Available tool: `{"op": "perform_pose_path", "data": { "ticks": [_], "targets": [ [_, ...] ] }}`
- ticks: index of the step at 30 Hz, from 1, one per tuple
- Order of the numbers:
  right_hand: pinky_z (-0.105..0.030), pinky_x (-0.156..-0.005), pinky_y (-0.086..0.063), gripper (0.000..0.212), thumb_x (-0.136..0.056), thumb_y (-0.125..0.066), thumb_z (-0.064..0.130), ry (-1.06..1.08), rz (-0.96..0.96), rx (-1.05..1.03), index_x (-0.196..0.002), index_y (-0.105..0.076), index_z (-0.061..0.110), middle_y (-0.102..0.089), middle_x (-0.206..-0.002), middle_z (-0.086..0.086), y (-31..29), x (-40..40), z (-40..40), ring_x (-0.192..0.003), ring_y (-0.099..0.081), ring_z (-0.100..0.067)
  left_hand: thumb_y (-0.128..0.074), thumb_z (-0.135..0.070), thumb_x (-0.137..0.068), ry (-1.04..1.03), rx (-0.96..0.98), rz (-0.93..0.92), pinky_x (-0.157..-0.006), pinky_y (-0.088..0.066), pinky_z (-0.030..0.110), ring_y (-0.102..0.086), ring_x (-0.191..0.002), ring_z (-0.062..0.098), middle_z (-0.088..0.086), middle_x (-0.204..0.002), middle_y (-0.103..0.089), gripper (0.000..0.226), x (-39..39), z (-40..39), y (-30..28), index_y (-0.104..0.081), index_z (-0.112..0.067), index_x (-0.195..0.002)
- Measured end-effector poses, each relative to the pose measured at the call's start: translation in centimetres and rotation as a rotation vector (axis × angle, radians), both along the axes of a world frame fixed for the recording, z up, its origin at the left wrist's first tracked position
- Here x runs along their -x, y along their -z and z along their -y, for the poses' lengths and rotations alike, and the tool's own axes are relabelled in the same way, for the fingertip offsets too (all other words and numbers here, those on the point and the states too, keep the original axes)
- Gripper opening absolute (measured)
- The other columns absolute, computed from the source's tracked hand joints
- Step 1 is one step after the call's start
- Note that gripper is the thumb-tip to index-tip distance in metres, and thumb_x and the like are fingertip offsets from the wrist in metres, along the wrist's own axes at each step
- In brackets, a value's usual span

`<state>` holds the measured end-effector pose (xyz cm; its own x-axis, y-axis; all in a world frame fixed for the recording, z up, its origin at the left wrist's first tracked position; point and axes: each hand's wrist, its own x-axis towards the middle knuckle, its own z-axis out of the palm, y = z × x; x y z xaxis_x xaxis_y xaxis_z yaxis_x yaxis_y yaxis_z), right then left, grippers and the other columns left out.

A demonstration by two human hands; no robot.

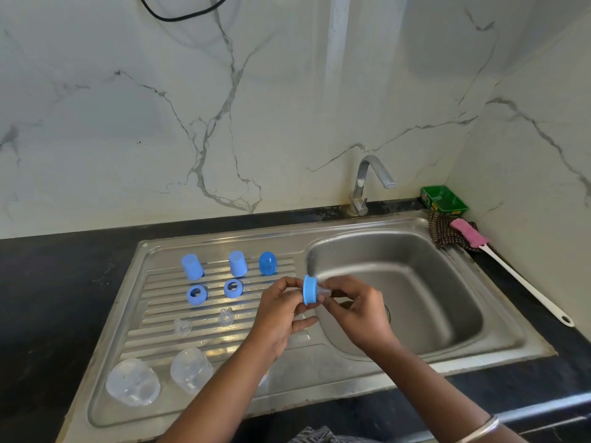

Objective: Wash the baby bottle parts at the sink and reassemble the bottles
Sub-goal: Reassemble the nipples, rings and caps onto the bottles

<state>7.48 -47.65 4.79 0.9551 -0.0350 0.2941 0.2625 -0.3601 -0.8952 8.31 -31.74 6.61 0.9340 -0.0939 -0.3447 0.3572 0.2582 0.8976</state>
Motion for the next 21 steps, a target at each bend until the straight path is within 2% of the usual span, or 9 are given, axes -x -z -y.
{"op": "perform_pose_path", "data": {
  "ticks": [2,5,7,9,13,16,18,21],
  "targets": [
    [-0.014,-0.066,-0.055,0.014,-0.082,-0.081,0.014,0.040,0.093,0.063,-0.094,-0.079,0.021,-0.071,-0.098,0.017,-0.1,0.0,0.1,-0.084,-0.069,0.000,-0.063,-0.013,-0.093,-0.091,-0.120,0.097,-0.071,-0.061,0.036,-0.073,-0.095,0.018,0.006,-0.099,-0.075,0.010,0.2,0.3,0.2,-0.072,-0.015,-0.097],
    [-0.013,-0.067,-0.056,0.008,-0.082,-0.079,0.012,0.055,0.196,0.154,-0.090,-0.079,0.011,-0.069,-0.102,0.012,0.0,-0.1,0.2,-0.083,-0.069,0.000,-0.059,-0.035,-0.098,-0.119,-0.031,0.160,-0.078,-0.060,0.039,-0.072,-0.098,0.016,0.006,-0.101,-0.075,0.022,0.8,0.7,0.0,-0.076,-0.020,-0.097],
    [-0.014,-0.067,-0.056,0.010,-0.081,-0.080,0.010,0.054,0.230,0.175,-0.090,-0.078,0.012,-0.070,-0.103,0.009,0.1,-0.2,0.2,-0.083,-0.068,0.001,-0.070,-0.041,-0.088,-0.103,-0.051,0.207,-0.078,-0.061,0.037,-0.072,-0.094,0.014,0.004,-0.097,-0.076,0.019,1.0,0.7,-0.4,-0.077,-0.024,-0.093],
    [-0.013,-0.067,-0.056,0.014,-0.082,-0.081,0.014,0.049,0.223,0.137,-0.094,-0.076,0.018,-0.071,-0.103,0.015,0.0,-0.3,0.2,-0.085,-0.068,0.001,-0.077,-0.034,-0.080,-0.125,-0.035,0.204,-0.074,-0.060,0.031,-0.074,-0.089,0.015,0.005,-0.092,-0.077,0.016,0.8,0.8,-0.4,-0.077,-0.022,-0.090],
    [-0.019,-0.068,-0.058,0.029,-0.077,-0.084,0.032,-0.001,0.127,0.015,-0.103,-0.073,0.036,-0.069,-0.104,0.026,-0.7,-0.2,-0.3,-0.093,-0.068,-0.001,-0.075,-0.011,-0.084,-0.190,0.077,0.126,-0.066,-0.057,0.024,-0.073,-0.076,0.018,0.012,-0.080,-0.075,0.007,0.6,0.8,-0.1,-0.074,-0.006,-0.090],
    [-0.028,-0.076,-0.060,0.026,-0.076,-0.085,0.022,0.004,0.053,-0.104,-0.095,-0.077,0.039,-0.072,-0.102,0.024,-0.7,-0.7,-0.4,-0.096,-0.070,-0.003,-0.072,-0.006,-0.086,-0.226,0.107,0.070,-0.065,-0.058,0.024,-0.074,-0.078,0.019,0.013,-0.083,-0.076,0.005,0.6,1.0,-0.1,-0.072,-0.003,-0.089],
    [-0.019,-0.079,-0.056,0.023,-0.078,-0.084,0.018,0.026,0.035,-0.107,-0.090,-0.079,0.037,-0.074,-0.098,0.024,-0.5,-0.8,-0.4,-0.094,-0.070,0.001,-0.071,-0.003,-0.086,-0.253,0.118,0.041,-0.064,-0.058,0.024,-0.074,-0.077,0.019,0.012,-0.082,-0.076,0.002,0.6,1.2,-0.2,-0.072,-0.002,-0.087],
    [-0.008,-0.076,-0.050,0.013,-0.084,-0.078,0.012,0.067,0.085,0.037,-0.089,-0.077,0.025,-0.071,-0.094,0.031,-0.2,-0.7,-0.5,-0.088,-0.069,0.007,-0.070,0.001,-0.086,-0.296,0.147,-0.019,-0.062,-0.058,0.023,-0.074,-0.074,0.018,0.013,-0.081,-0.075,0.005,0.5,1.5,-0.4,-0.072,-0.002,-0.083]
  ]
}}
